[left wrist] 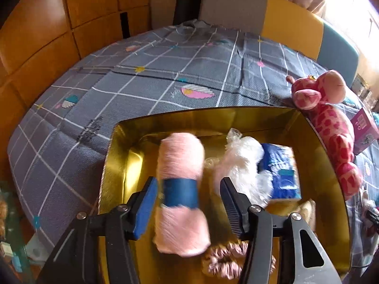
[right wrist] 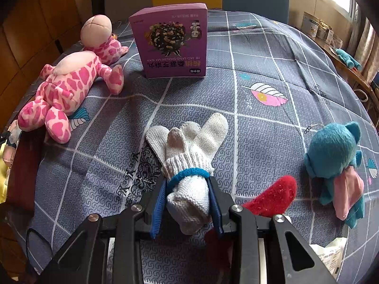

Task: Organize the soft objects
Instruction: 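Carry the white glove over the gold tray and open the right tool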

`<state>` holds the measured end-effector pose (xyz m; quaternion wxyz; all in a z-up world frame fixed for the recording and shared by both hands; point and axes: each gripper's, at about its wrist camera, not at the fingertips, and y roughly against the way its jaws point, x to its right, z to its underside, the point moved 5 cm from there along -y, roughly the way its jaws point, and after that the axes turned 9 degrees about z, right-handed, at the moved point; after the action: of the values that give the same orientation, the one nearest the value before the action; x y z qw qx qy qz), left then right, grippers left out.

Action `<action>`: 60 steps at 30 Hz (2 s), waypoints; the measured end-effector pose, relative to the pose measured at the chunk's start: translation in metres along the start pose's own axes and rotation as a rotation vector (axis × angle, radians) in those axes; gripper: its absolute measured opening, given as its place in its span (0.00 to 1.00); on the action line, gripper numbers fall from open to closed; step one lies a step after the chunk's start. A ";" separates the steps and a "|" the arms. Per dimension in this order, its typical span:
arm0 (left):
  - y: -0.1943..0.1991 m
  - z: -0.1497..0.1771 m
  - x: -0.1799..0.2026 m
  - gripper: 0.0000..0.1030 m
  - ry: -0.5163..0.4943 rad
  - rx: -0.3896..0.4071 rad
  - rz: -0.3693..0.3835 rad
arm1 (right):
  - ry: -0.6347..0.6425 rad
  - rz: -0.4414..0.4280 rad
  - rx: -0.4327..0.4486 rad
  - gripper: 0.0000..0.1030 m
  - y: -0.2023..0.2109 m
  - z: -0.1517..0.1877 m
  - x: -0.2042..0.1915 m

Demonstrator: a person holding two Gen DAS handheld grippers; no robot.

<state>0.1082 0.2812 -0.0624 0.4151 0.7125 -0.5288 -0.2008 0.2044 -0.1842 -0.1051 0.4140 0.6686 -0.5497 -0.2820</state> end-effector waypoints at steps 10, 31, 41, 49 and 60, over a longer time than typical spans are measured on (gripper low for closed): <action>0.061 0.036 0.041 0.55 -0.068 0.096 0.077 | 0.020 0.028 0.016 0.33 0.002 0.001 -0.002; 0.094 0.072 0.076 0.60 -0.106 0.111 0.183 | 0.021 0.158 0.028 0.32 0.006 0.002 -0.013; 0.097 0.077 0.069 0.68 -0.106 0.123 0.170 | -0.016 0.119 0.041 0.29 0.027 -0.002 -0.027; 0.099 0.078 0.057 0.75 -0.086 0.136 0.154 | 0.027 -0.064 0.124 0.29 0.076 -0.014 -0.081; 0.100 0.079 0.038 0.75 -0.036 0.141 0.143 | 0.216 -0.275 0.144 0.29 0.110 -0.007 -0.203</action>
<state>0.0059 0.2067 -0.0212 0.3675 0.6969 -0.5984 -0.1457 0.1069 0.0086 -0.0223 0.3793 0.7916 -0.4243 -0.2222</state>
